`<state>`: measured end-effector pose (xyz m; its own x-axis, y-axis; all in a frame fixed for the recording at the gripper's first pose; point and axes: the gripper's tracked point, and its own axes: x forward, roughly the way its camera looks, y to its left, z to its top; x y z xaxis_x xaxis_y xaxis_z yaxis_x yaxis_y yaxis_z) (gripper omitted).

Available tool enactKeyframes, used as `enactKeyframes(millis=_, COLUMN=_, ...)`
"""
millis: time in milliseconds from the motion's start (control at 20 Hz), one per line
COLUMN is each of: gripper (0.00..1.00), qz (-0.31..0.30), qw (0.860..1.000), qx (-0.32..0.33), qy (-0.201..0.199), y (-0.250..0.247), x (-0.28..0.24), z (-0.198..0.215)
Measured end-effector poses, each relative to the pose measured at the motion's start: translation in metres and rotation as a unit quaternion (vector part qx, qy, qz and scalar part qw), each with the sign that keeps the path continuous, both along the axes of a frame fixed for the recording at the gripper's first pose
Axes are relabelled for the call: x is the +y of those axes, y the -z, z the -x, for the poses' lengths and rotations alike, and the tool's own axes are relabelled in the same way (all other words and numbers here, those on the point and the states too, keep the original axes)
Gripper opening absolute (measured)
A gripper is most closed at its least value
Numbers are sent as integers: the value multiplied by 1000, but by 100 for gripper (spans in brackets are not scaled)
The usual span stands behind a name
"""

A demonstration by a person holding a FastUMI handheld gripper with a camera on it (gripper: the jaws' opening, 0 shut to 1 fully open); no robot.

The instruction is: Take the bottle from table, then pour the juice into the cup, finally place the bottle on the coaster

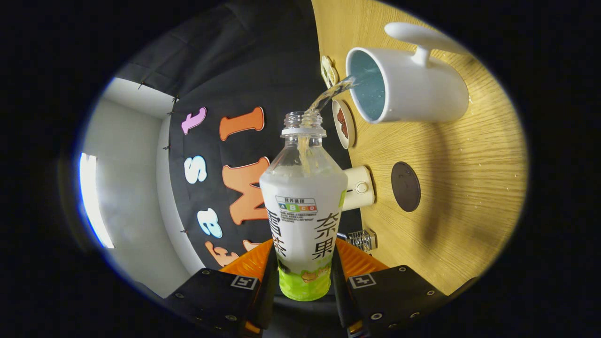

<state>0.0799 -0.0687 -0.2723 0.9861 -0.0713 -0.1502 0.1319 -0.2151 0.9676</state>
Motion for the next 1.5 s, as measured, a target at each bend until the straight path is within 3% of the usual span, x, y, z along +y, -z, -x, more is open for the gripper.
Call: enactKeyframes(millis=1500, gripper=56, qz=-68, qw=997, qx=-24, qy=33, y=-10, x=-11, z=-3)
